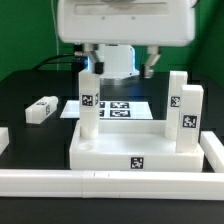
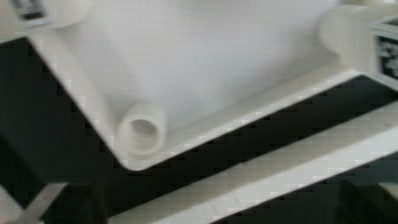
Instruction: Assemble desk
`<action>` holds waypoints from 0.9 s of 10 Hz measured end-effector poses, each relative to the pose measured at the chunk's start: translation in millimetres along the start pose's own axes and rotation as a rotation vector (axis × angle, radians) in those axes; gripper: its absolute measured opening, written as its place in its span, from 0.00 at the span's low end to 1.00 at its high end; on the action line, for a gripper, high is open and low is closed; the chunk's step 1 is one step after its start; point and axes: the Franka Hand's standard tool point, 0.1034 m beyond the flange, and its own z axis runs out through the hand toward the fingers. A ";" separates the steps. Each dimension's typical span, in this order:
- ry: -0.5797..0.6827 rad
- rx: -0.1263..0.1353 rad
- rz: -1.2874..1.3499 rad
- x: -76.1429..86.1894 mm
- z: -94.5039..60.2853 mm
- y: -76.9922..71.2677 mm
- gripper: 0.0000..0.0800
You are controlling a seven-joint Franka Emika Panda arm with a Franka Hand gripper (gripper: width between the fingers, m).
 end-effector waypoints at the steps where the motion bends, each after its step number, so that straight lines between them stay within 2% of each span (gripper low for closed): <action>1: 0.000 0.000 -0.024 -3.9 3.7 35.1 0.81; 2: -0.006 -0.008 -0.041 -1.9 5.5 65.0 0.81; 3: -0.001 -0.013 -0.062 2.2 8.4 88.7 0.81; 4: 0.003 -0.021 -0.066 4.0 10.9 101.1 0.81; 6: 0.017 -0.021 -0.075 6.6 9.3 97.1 0.81; 8: 0.016 -0.021 -0.072 6.3 10.0 100.7 0.81; 9: 0.010 -0.022 -0.045 4.4 12.5 119.3 0.81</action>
Offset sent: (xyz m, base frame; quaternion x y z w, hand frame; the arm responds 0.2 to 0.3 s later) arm -0.0137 -0.0525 -0.0146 0.0142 0.0239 -0.0206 0.9994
